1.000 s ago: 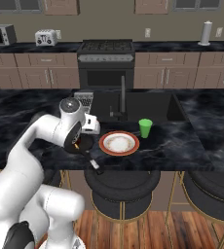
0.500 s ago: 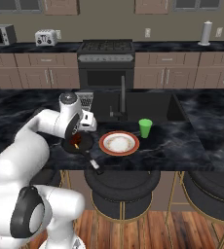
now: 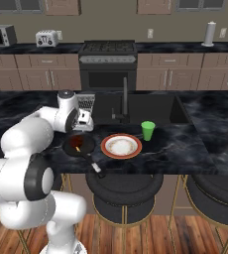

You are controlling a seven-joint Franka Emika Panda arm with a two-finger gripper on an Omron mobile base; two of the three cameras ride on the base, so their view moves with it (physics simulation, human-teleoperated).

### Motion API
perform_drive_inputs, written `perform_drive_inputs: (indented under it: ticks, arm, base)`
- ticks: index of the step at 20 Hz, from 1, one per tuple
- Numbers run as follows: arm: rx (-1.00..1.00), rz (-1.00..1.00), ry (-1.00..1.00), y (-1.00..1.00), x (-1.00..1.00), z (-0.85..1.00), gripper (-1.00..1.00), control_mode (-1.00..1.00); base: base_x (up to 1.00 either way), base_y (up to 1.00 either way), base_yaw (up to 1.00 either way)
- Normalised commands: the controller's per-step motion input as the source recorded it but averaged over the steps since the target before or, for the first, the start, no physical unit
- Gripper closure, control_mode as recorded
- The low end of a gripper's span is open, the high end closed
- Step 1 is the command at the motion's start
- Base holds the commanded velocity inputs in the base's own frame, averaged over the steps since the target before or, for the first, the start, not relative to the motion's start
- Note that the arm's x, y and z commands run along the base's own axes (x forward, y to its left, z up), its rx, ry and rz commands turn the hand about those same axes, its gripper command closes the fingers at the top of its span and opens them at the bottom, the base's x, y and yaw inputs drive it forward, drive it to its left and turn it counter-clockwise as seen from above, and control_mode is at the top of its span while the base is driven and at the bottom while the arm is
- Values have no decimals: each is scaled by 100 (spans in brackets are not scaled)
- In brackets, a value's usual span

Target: Pick up the pan with the steak in it and place it on the dining table. Then place the steak on the plate.

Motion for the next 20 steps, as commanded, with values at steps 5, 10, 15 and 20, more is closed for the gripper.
perform_drive_inputs:
  ticks: [5,10,15,20]
  arm:
    - [-4,0,0,6,0,-9,-100,-100]
    - [-6,2,3,13,8,-36,-100,-100]
    - [-4,3,3,16,18,-30,-100,-100]
    - [1,3,5,4,24,-30,-100,-100]
  base:
    - [0,0,0]
    - [0,0,0]
    - [0,0,0]
    - [0,0,0]
